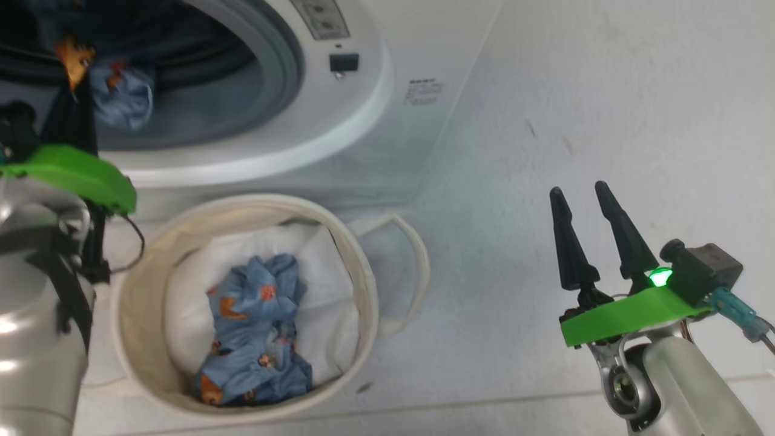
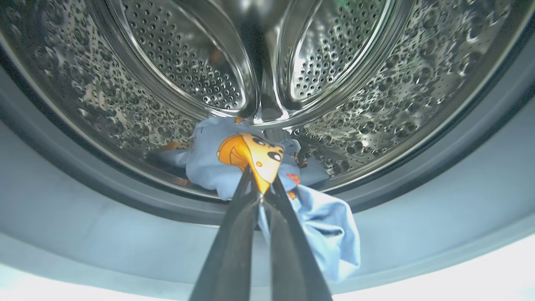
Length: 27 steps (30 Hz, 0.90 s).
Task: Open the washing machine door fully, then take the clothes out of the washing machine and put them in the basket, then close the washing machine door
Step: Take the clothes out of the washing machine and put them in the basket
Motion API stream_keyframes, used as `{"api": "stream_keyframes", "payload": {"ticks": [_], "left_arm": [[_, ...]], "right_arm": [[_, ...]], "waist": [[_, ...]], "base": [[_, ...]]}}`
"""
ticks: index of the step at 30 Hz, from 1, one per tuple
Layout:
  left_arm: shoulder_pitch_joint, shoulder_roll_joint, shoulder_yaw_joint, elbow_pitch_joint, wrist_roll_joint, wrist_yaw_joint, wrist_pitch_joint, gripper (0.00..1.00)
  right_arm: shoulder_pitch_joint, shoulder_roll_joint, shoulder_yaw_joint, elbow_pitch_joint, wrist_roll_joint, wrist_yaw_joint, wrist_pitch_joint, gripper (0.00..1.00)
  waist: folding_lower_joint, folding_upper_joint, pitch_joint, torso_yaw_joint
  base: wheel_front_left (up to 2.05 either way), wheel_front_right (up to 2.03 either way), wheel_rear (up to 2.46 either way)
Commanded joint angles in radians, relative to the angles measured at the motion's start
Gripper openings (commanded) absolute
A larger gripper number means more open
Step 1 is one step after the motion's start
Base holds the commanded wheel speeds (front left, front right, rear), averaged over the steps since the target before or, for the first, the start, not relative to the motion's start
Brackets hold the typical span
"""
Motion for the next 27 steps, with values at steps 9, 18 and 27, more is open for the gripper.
{"api": "stream_keyframes", "payload": {"ticks": [9, 18, 27], "left_arm": [[0.169, 0.046, -0.052, -0.257, -0.152, -0.047, 0.046, 0.00], [0.362, 0.139, -0.062, -0.808, -0.363, -0.017, 0.297, 0.00], [0.596, 0.162, -0.045, -1.122, -0.438, 0.086, 0.451, 0.00]], "right_arm": [[0.047, -0.032, 0.031, 0.024, 0.057, 0.001, -0.016, 1.00], [0.107, -0.052, 0.035, 0.034, 0.089, 0.001, -0.017, 1.00], [0.123, -0.061, 0.055, 0.031, 0.107, 0.001, -0.017, 1.00]], "waist": [[0.0000, 0.0000, -0.249, 0.097], [0.0000, 0.0000, -0.353, 0.155], [0.0000, 0.0000, -0.376, 0.146]], "base": [[0.00, 0.00, 0.00], [0.00, 0.00, 0.00], [0.00, 0.00, 0.00]]}}
